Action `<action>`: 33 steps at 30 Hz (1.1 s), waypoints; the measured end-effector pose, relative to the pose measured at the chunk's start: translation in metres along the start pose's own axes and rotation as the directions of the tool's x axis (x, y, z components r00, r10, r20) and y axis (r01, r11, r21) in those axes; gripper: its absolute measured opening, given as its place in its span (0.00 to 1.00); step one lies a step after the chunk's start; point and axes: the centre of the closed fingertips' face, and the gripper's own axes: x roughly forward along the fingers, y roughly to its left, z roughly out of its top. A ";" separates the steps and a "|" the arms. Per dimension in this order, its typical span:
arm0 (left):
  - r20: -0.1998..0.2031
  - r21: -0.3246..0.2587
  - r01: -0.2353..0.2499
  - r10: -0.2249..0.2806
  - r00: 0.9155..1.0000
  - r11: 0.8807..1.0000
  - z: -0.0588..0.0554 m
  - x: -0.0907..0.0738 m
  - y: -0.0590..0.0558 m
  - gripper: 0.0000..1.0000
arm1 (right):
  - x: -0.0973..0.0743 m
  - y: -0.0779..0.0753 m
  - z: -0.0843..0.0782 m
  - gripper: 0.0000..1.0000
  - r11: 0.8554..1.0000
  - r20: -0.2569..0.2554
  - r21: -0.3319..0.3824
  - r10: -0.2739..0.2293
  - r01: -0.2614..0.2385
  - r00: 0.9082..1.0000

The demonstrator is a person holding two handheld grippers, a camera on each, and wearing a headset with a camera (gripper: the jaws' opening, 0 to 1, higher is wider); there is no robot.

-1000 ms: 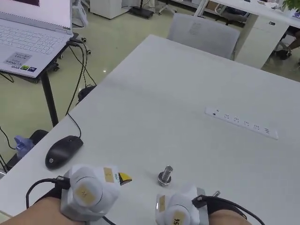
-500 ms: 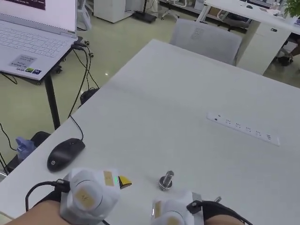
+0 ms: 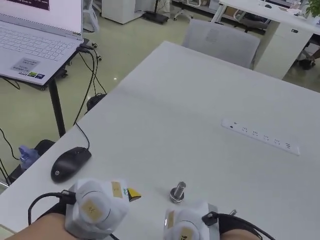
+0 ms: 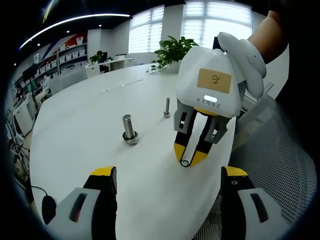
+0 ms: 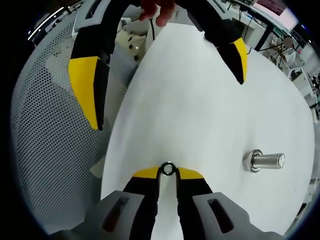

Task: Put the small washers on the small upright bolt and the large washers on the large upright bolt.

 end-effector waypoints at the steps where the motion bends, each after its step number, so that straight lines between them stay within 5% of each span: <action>1: -0.001 0.001 0.000 0.000 1.000 1.000 0.000 0.000 0.000 0.85 | -0.001 -0.001 -0.001 0.14 1.000 0.000 0.001 -0.003 0.003 1.000; 18: -0.011 0.022 0.012 -0.012 1.000 1.000 0.007 0.002 -0.004 0.85 | -0.050 -0.026 -0.036 0.13 0.990 0.009 0.124 -0.074 0.073 0.997; 33: -0.017 0.050 0.019 -0.018 1.000 0.999 0.013 0.007 -0.010 0.90 | -0.103 -0.053 -0.088 0.13 0.947 0.002 0.278 -0.169 0.161 0.986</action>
